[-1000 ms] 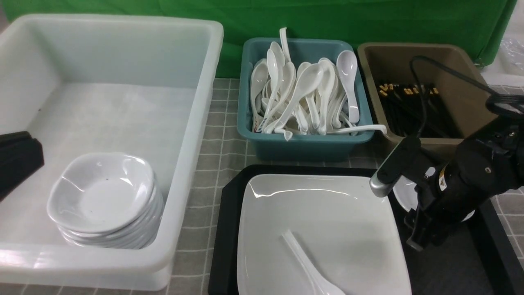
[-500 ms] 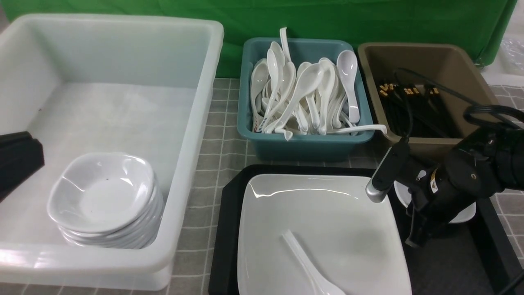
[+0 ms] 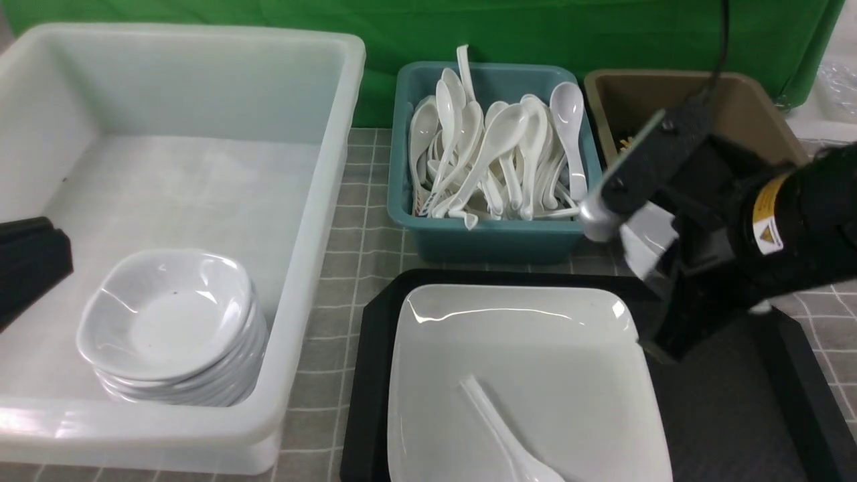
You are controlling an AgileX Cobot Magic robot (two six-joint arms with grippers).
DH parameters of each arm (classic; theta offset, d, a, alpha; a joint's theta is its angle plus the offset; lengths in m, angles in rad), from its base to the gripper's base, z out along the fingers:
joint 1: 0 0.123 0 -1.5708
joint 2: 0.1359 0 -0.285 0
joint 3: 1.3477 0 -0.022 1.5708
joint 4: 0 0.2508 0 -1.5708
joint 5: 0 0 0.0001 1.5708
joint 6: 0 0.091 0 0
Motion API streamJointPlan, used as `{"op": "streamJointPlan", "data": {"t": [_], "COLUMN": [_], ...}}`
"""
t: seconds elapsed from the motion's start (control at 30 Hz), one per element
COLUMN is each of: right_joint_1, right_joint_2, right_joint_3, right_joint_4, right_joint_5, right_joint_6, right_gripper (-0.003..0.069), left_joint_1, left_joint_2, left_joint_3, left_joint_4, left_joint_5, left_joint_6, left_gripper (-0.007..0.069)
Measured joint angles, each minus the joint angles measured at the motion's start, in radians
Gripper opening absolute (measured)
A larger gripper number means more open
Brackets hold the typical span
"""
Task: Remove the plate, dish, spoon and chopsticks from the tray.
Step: Use the right arm to put the small plate into the large storage box on the left
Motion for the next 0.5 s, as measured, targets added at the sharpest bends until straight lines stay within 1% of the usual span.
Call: {"op": "streamJointPlan", "data": {"t": [0.03,0.07,0.13,0.23,0.27,0.3,0.33,0.37,0.43,0.5], "right_joint_1": [0.044,0.111,0.211,0.325,0.338,0.375,0.393,0.397,0.437,0.453], "right_joint_2": [0.004,0.016,0.067,0.187,0.207,0.279,0.322,0.332,0.472,0.573], "right_joint_3": [-0.029,-0.089,-0.203,-0.355,-0.388,-0.454,-0.508,-0.508,-0.658,-0.748], "right_joint_4": [0.001,0.004,0.009,0.012,0.012,0.014,0.015,0.016,0.027,0.045], "right_joint_5": [0.002,-0.002,-0.01,-0.017,-0.017,-0.02,-0.023,-0.025,-0.028,-0.03], "right_joint_6": [0.004,0.011,0.008,-0.041,-0.054,-0.083,-0.098,-0.102,-0.151,-0.189], "right_gripper": [0.0062,0.0062,0.0062,0.0062,0.0062,0.0062,0.0062,0.0062,0.0062,0.0062], "left_joint_1": [0.0,0.0,0.0,0.0,0.0,0.0,0.0,0.0,0.0,0.0], "left_joint_2": [-0.005,-0.014,-0.046,-0.113,-0.13,-0.166,-0.197,-0.203,-0.279,-0.32], "left_joint_3": [-0.003,-0.01,-0.032,-0.061,-0.067,-0.074,-0.079,-0.08,-0.084,-0.085], "left_joint_4": [0.018,0.039,0.094,0.194,0.214,0.256,0.281,0.293,0.356,0.379], "left_joint_5": [0.015,0.036,0.097,0.192,0.212,0.255,0.279,0.29,0.358,0.411], "left_joint_6": [-0.01,-0.032,-0.096,-0.185,-0.204,-0.248,-0.269,-0.274,-0.325,-0.344], "left_gripper": [0.0012,0.0012,0.0012,0.0012,0.0012,0.0012,0.0012,0.0012,0.0012,0.0012]}}
